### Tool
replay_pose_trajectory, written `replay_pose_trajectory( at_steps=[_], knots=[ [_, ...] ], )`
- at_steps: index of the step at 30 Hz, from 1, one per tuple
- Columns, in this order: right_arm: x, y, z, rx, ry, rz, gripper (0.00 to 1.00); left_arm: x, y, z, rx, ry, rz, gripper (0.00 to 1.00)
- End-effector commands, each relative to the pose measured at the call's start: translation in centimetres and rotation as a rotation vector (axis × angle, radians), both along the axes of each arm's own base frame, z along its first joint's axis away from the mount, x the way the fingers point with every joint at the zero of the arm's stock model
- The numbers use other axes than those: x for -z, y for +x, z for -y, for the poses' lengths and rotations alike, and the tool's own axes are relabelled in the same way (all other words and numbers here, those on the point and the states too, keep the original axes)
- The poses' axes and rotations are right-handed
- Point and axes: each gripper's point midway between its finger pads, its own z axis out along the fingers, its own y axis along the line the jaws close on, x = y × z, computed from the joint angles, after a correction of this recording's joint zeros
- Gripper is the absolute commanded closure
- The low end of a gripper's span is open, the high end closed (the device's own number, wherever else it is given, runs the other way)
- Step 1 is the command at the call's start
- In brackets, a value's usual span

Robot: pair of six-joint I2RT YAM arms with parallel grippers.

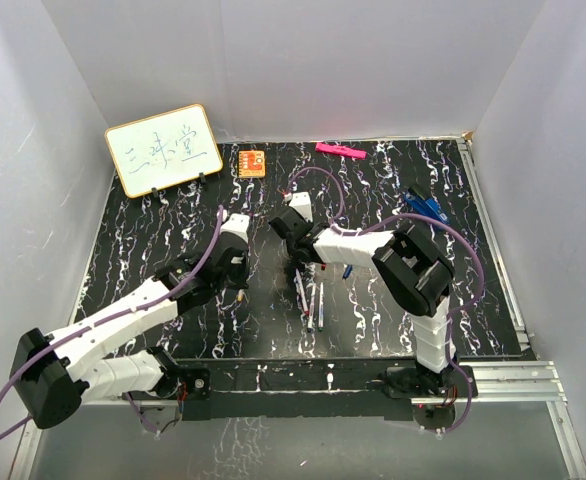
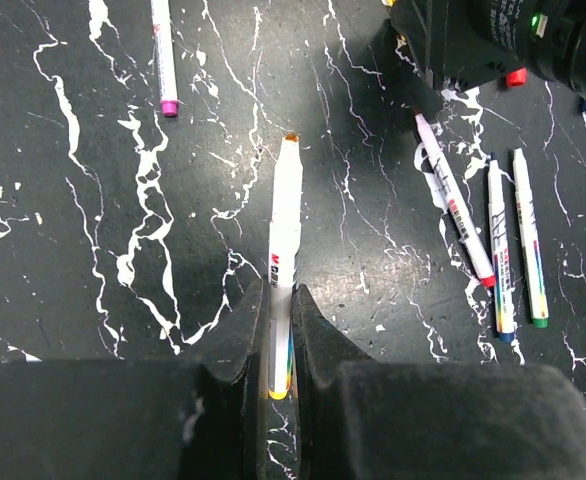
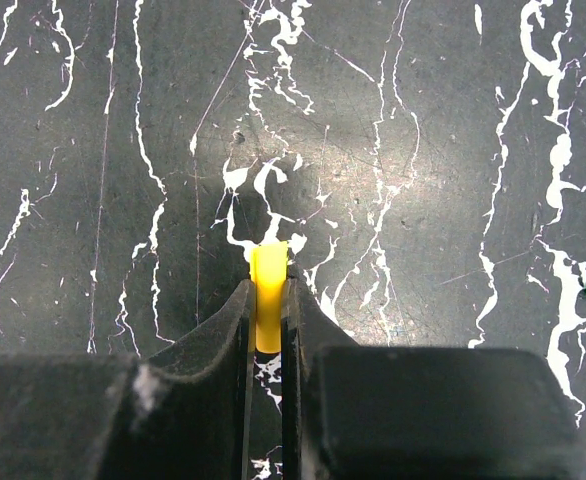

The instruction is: Insert the pens into the pen caps

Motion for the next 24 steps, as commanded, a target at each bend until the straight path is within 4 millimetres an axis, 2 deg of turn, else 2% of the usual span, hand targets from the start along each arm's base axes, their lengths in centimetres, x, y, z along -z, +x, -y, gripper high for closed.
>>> replay_pose_trajectory(
  at_steps=[1,7,9,12,17,24],
  knots=[
    [0.0,-0.4,1.1,-0.018,-0.021,-0.044,1.00,-0.1,0.0,0.6,0.027,-0.031,0.001,1.00],
    [-7.6,3.6,2.7,0.037,0.183,0.130,1.00,0.3,0.4,2.5,0.098,-0.054,-0.004,1.00],
    [-10.8,4.4,3.6,0.040,0.275,0.207,1.00,0.1,0.7,3.3,0.128,-0.078,0.015,1.00],
    [-15.0,4.4,4.8,0.016,0.388,0.345,1.00,-0.5,1.2,5.1,0.183,-0.142,0.050,1.00],
    [-20.5,1.9,5.4,-0.091,0.540,0.535,1.00,-1.0,1.5,8.6,0.281,-0.264,0.074,1.00],
    [-25.8,-2.4,5.9,-0.223,0.729,0.745,1.00,-2.4,1.4,13.5,0.428,-0.473,0.102,1.00]
  ],
)
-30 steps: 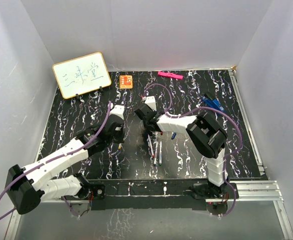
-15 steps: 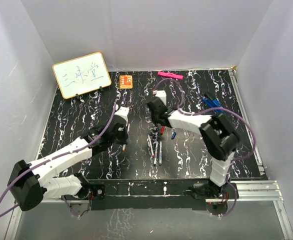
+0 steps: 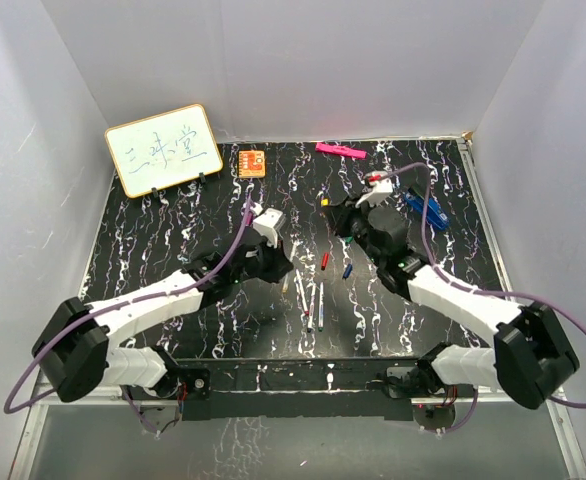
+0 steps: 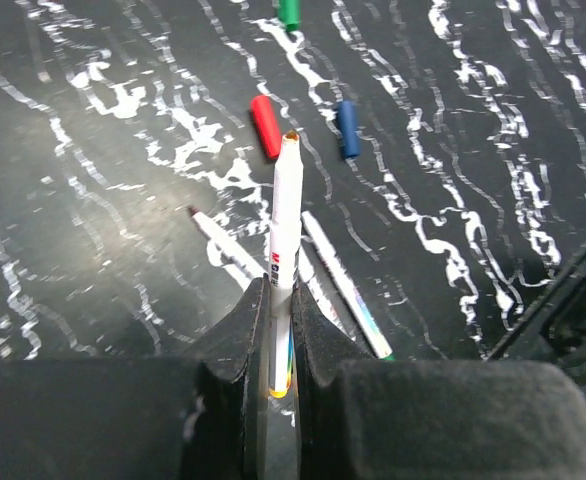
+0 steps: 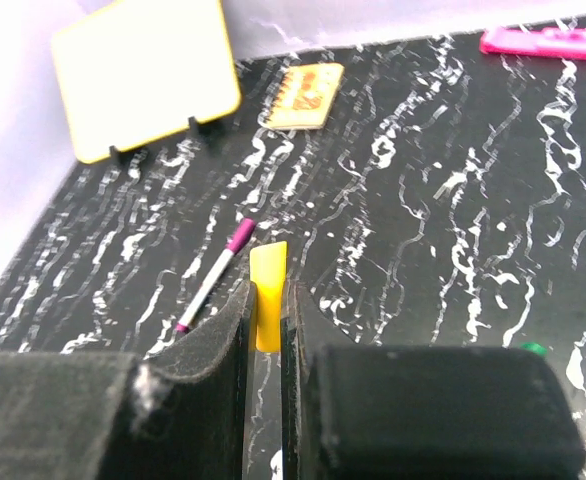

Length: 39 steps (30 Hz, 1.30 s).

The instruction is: Insert the pens into the pen caps

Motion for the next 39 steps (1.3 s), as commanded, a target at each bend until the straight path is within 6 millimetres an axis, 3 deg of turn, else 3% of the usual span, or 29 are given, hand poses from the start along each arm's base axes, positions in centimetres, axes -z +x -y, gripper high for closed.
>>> replay_pose_trajectory(
  at_steps=[1,9,13,39],
  knots=[
    [-6.6,-2.0,-0.7,-0.097,0.162,0.257,1.00,-2.8,-0.1,4.0,0.131,-0.200,0.048,1.00],
    [-8.1,-4.7,-0.6,-0.167,0.310,0.355,1.00,-4.7,-0.5,6.8,0.217,-0.349,0.051,1.00],
    [-8.2,-5.6,-0.3,-0.183,0.372,0.386,1.00,-5.5,-0.9,7.0,0.228,-0.406,0.066,1.00],
    [-6.9,-6.0,-2.0,-0.269,0.410,0.341,1.00,-9.2,-1.1,6.7,0.238,-0.490,0.163,1.00]
  ],
)
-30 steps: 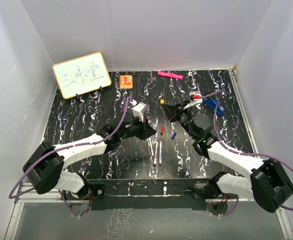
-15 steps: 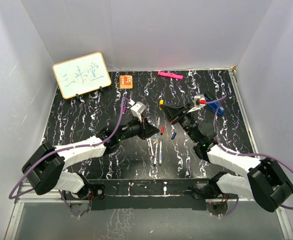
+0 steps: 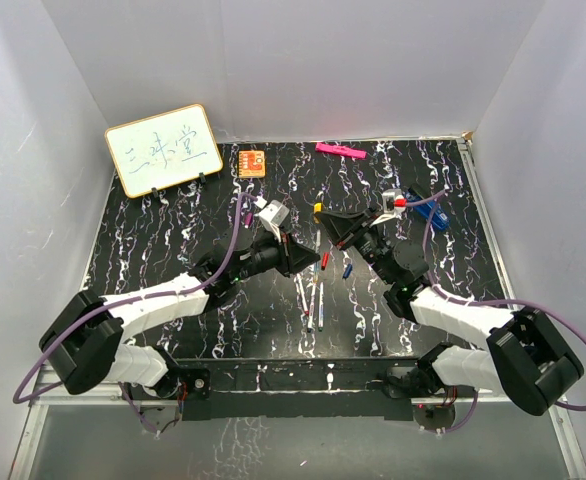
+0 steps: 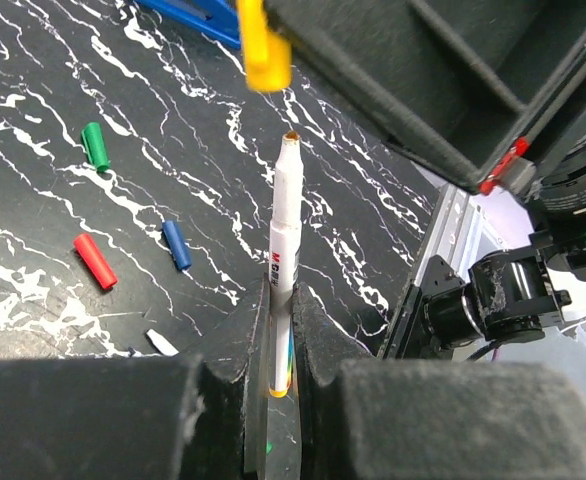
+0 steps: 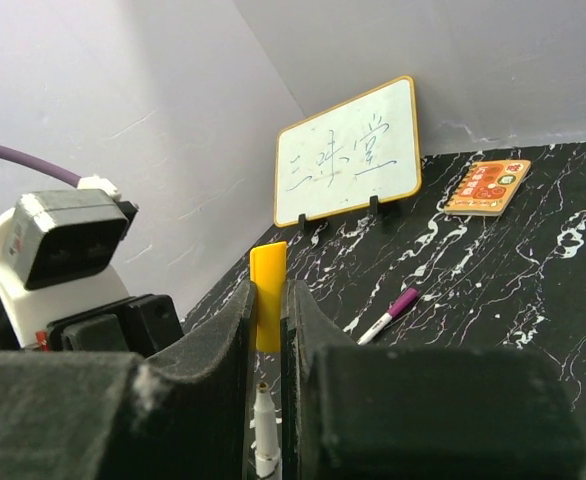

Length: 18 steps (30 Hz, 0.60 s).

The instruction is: Insert the pens into the pen caps

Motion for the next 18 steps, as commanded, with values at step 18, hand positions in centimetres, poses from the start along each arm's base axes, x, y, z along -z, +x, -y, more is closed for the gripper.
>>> replay_pose_trajectory(
  at_steps=[18],
  knots=[
    [-1.16,-0.73,-0.21,-0.034,0.036,0.042,1.00,-2.87,0.69,-0.43,-0.034,-0.042,0.086,1.00]
  ],
)
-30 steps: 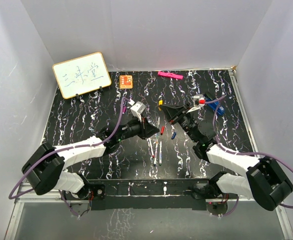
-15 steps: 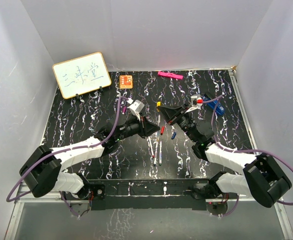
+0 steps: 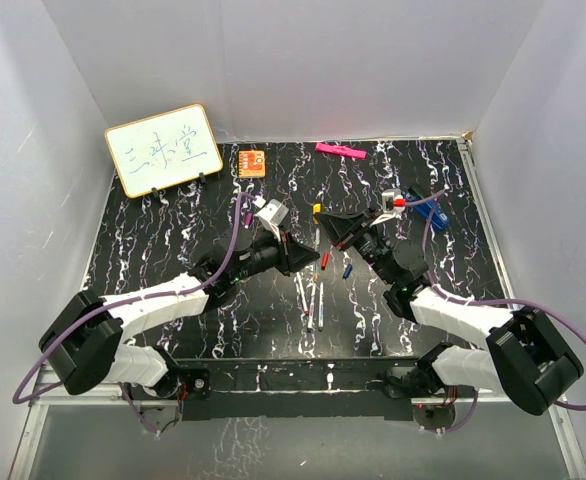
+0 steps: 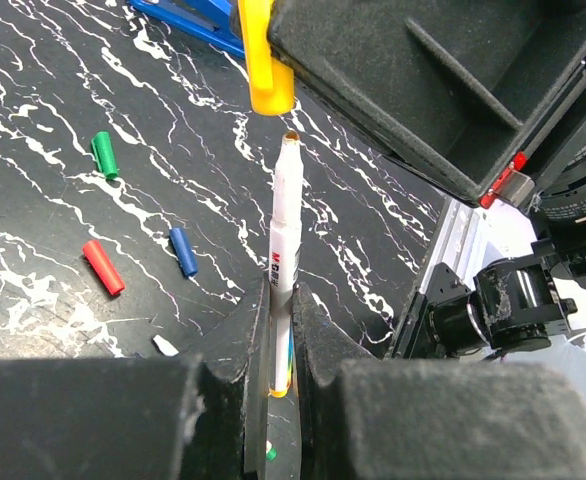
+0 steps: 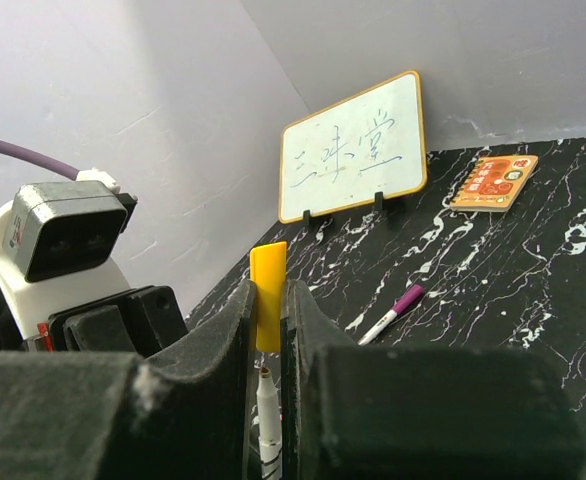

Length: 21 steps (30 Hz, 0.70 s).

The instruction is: Insert the pens into the pen caps

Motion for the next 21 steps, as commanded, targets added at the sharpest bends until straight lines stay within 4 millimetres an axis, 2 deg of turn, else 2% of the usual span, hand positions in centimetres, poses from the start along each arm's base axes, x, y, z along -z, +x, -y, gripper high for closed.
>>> replay_pose_trajectory(
  at_steps=[1,21],
  knots=[
    [-1.35,-0.72,-0.02,-0.022,0.036,0.051,1.00,-2.44,0.49,-0.37,-0.025,-0.031,0.070,1.00],
    [-0.77,-0.89,-0.19,-0.036,0.034,0.042,1.00,-2.93,0.64,-0.33,-0.028,-0.035,0.080,1.00]
  ],
)
